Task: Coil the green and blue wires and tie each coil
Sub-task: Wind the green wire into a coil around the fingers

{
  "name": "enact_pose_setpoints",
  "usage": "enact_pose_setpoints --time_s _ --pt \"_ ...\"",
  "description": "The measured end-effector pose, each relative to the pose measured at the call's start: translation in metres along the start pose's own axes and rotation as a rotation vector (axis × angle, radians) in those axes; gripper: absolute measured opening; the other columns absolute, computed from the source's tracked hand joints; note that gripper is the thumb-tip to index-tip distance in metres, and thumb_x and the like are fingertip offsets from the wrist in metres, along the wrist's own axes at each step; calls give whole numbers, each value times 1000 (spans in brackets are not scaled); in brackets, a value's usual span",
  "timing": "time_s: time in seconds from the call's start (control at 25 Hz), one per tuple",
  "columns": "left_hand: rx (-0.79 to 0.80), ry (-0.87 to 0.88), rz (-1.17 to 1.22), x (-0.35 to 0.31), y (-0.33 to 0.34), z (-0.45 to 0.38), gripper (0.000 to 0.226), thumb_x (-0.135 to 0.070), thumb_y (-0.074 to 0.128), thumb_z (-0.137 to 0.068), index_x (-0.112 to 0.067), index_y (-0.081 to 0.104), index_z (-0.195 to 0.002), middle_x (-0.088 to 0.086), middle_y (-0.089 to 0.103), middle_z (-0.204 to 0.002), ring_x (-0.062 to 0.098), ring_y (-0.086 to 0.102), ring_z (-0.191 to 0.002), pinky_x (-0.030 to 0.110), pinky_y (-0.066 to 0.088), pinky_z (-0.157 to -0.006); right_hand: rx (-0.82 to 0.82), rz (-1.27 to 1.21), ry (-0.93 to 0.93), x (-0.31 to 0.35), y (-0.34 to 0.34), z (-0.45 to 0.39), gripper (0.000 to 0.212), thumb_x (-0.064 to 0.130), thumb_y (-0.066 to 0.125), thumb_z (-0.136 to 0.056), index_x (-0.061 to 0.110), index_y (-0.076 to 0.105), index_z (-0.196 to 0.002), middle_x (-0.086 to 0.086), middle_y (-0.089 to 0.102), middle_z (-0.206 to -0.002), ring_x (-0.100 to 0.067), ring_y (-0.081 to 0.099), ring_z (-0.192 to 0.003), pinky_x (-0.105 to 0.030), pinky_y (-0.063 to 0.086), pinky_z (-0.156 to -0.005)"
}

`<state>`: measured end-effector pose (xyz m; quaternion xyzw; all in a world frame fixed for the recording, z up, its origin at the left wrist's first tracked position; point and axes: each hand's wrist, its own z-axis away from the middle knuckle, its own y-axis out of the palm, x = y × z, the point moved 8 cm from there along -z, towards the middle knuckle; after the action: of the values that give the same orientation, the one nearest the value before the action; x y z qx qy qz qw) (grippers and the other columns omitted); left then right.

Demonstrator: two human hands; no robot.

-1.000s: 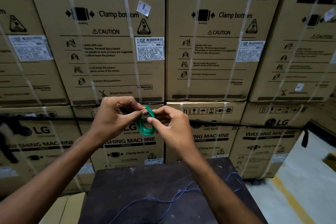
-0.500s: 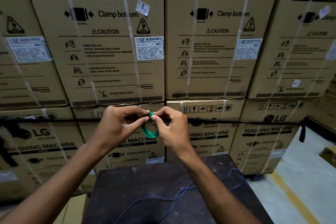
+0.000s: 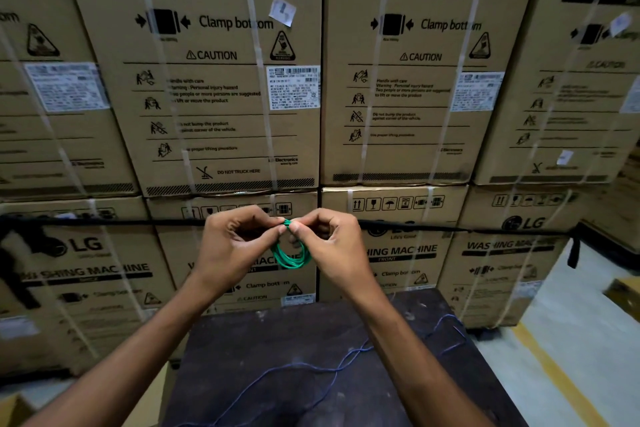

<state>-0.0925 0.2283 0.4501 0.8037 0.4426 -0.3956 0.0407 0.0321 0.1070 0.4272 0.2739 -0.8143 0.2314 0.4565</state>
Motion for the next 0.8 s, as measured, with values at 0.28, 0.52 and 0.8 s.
enact_pose_setpoints --time_s 0.28,0.52,0.8 --pt "-28 91 -207 -18 -3 20 7 -19 82 -85 -15 81 -91 -12 80 -85 3 75 -74 30 62 -63 -101 258 -69 9 1 21 3 12 77 -85 13 78 -88 5 77 -82 -8 72 -74 -29 61 -68" --pt "163 361 -1040 -40 6 32 31 -55 55 -93 -44 73 -115 -2 76 -70 27 72 -59 29 46 -42 -121 352 -86 8 10 35 3 10 77 -85 12 79 -87 3 77 -80 -4 69 -70 -11 52 -63" --pt "254 305 -1138 -36 18 39 31 -55 38 -99 -37 63 -106 -3 73 -74 27 73 -65 30 37 -46 -100 337 -100 10 6 43 6 7 78 -83 11 80 -87 5 78 -83 2 70 -73 -10 51 -65"
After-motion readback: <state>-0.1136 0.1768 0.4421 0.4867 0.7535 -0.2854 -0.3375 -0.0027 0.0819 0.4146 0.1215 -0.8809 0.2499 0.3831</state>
